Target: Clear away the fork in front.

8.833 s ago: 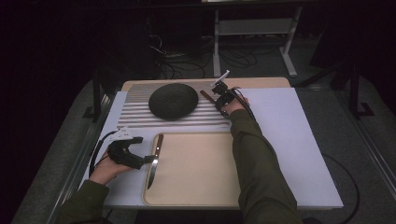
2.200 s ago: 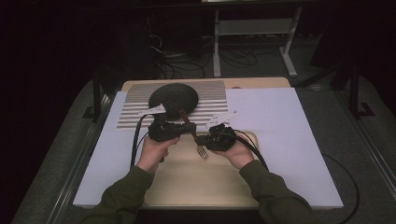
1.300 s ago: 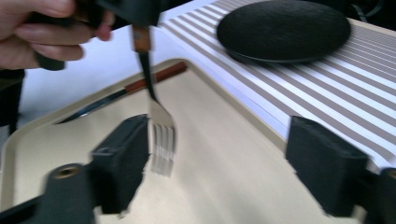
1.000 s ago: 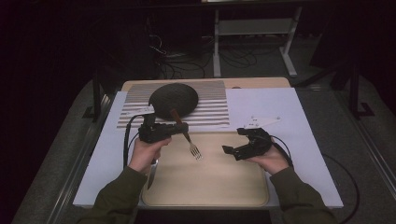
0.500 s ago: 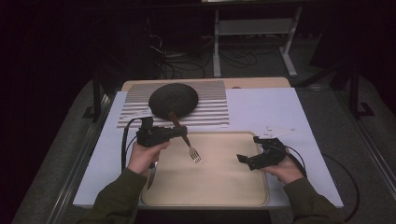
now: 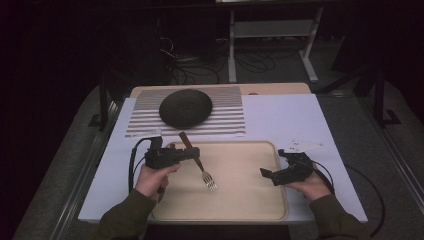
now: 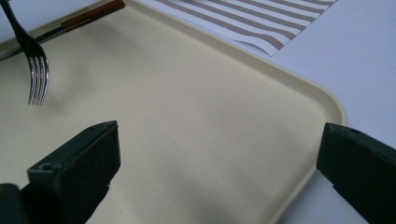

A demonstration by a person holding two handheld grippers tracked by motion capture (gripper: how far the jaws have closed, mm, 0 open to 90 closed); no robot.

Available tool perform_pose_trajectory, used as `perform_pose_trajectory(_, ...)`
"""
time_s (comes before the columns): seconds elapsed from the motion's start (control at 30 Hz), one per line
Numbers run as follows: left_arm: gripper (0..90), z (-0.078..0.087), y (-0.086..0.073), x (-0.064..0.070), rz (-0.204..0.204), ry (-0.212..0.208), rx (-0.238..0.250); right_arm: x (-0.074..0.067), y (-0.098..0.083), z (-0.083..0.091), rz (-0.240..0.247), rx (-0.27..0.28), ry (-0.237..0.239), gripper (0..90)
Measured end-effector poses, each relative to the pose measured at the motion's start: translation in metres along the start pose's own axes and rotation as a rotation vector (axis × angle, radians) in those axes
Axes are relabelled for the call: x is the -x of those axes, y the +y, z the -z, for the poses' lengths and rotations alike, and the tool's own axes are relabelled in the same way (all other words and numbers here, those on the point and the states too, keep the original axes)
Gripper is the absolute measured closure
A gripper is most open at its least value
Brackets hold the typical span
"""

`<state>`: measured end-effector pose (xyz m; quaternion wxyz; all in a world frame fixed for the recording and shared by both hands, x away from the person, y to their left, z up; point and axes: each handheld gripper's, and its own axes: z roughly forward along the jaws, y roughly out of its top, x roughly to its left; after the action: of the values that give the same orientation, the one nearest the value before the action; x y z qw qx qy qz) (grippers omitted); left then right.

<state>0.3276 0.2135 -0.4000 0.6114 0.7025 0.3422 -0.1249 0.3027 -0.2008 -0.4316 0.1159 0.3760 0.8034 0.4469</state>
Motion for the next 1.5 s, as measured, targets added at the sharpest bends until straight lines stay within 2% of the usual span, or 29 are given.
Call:
perform_pose_trajectory(0.27,80.6,-0.002,-0.008,-0.008,0.032,-0.006,-0.028,0.001,0.0,0.0,0.0,0.001,0.003,0.0)
perform_pose_trajectory(0.33,80.5,-0.003,-0.009,-0.009,0.03,-0.003,-0.039,0.0,0.0,0.0,-0.001,-0.002,0.004,0.0)
perform_pose_trajectory(0.5,80.3,-0.002,-0.01,-0.014,0.038,-0.009,-0.036,0.0,0.0,0.0,0.006,-0.002,0.003,0.0)
perform_pose_trajectory(0.7,78.0,0.001,-0.011,-0.026,0.054,0.022,-0.044,0.0,0.0,0.0,0.004,0.006,0.005,0.0)
perform_pose_trajectory(0.97,72.7,0.002,-0.013,-0.039,0.058,0.089,-0.074,0.0,0.0,0.0,0.005,0.006,0.004,0.0)
perform_pose_trajectory(1.3,67.3,0.007,-0.018,-0.057,0.117,0.149,-0.085,-0.001,0.001,-0.001,0.01,0.004,0.011,0.0)
perform_pose_trajectory(1.5,63.9,0.008,-0.02,-0.061,0.135,0.181,-0.104,-0.001,0.0,-0.001,0.013,0.002,0.013,0.0)
